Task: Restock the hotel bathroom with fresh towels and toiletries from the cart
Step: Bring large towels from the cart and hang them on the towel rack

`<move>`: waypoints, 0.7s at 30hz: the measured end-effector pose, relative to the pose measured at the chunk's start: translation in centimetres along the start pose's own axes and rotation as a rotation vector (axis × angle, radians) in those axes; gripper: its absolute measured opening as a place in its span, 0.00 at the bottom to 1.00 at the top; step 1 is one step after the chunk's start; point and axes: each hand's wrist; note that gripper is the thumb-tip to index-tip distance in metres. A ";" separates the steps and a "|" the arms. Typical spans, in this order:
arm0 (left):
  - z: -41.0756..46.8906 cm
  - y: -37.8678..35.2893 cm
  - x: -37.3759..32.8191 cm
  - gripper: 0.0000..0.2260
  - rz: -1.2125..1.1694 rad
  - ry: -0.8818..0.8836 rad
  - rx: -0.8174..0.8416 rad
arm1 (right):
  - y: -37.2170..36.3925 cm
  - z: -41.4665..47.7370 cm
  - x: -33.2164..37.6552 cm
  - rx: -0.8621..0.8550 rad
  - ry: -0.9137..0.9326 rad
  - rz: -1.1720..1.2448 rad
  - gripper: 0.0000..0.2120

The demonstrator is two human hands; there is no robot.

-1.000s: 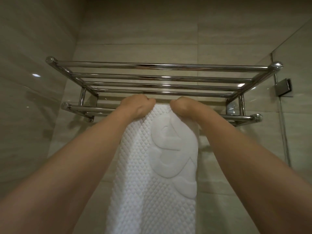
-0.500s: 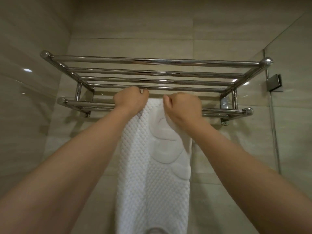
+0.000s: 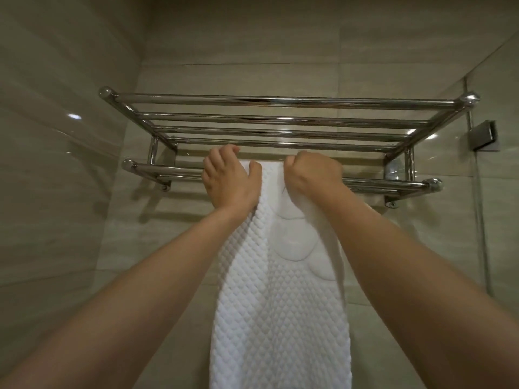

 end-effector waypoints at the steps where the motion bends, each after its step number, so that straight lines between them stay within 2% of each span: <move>1: -0.1 0.3 -0.1 0.19 -0.028 0.044 0.008 | 0.0 -0.3 -0.1 -0.017 -0.024 0.037 0.20; 5: -0.7 1.2 -0.6 0.23 -0.175 0.278 0.120 | 0.6 -0.7 -0.3 -0.003 -0.101 0.178 0.22; 8: -1.1 1.9 -0.6 0.23 -0.430 0.507 0.214 | 1.0 -0.8 -0.1 0.032 -0.125 0.250 0.22; 11: -0.9 2.7 -0.2 0.27 -0.599 0.640 0.313 | 1.5 -1.6 -0.7 0.021 -0.172 0.321 0.19; 14: -1.0 3.7 -0.5 0.34 -0.636 0.704 0.425 | 2.3 -2.8 -1.2 -0.019 -0.241 0.297 0.18; 17: -1.1 4.5 -1.1 0.34 -0.622 0.689 0.480 | 2.5 -4.0 -0.7 -0.064 -0.239 0.247 0.17; 21: -1.1 4.9 -1.5 0.33 -0.556 0.672 0.475 | 1.7 -6.6 -0.7 -0.167 -0.286 0.463 0.26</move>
Point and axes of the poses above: each hand's wrist, its own z-axis towards the middle knuckle, its own y-axis out of the back of the hand, x = y × z, and after that the axes turned 6 degrees about z, right-handed
